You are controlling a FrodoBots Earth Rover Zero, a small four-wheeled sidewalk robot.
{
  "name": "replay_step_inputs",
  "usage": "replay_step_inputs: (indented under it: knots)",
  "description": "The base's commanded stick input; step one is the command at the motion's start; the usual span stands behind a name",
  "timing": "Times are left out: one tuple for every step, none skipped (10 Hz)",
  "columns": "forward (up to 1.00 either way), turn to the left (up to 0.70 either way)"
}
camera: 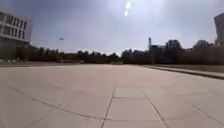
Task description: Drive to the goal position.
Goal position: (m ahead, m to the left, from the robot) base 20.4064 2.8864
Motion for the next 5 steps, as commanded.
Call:
replay_step_inputs:
  knots:
    - [0.70, -0.01]
    - [0.70, -0.04]
    - [0.70, -0.01]
    - [0.70, -0.01]
    - [0.70, -0.01]
